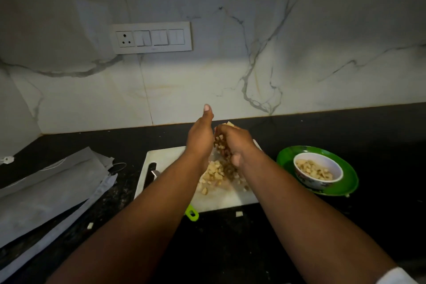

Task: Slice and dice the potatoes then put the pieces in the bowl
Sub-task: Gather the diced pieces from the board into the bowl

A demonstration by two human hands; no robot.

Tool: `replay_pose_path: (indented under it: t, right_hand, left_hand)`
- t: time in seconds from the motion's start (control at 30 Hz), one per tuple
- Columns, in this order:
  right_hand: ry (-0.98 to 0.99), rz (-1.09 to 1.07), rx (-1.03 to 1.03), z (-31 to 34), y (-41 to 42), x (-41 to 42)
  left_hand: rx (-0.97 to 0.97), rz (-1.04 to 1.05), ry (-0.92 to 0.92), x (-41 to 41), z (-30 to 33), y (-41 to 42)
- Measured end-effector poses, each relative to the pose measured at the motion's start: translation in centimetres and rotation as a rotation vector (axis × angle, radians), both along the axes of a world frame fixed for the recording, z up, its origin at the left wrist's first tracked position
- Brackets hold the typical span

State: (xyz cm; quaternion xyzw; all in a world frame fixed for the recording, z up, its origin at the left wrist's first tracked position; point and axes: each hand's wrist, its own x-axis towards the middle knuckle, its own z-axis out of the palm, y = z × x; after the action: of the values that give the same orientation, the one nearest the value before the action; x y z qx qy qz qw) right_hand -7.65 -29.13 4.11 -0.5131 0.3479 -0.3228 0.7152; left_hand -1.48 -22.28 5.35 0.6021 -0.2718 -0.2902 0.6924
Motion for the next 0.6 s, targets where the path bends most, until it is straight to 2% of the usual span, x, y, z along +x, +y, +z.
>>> replay_pose_path:
  t: [0.17,0.3,0.4,0.5,0.6]
  right_hand:
    - [-0.103,-0.049,0.026,2.5,-1.4,-4.7]
    - [-0.076,-0.149,-0.069,4.1,-3.4,-11.0]
    - [-0.13,-0.198,-0.042,3.9,-3.9,-13.3]
    - [-0.037,-0.304,-0.099,2.7,-5.2,-16.3]
    - [0.137,-0.337,-0.207,1.1,-6.3,-18.5]
  left_hand:
    - [-0.122,-0.057,0.222,-6.3,1.5,-3.8]
    - [-0.21,-0.085,0.295,-12.8,2.6,-6.5]
    - [-0.214,-0.077,0.343,-14.4,1.4,-8.4]
    - [-0.182,-0.081,0.358,-16.0,-0.2,-9.3]
    - [-0.133,-0.082,0.315,-17.6,-1.9,-9.8]
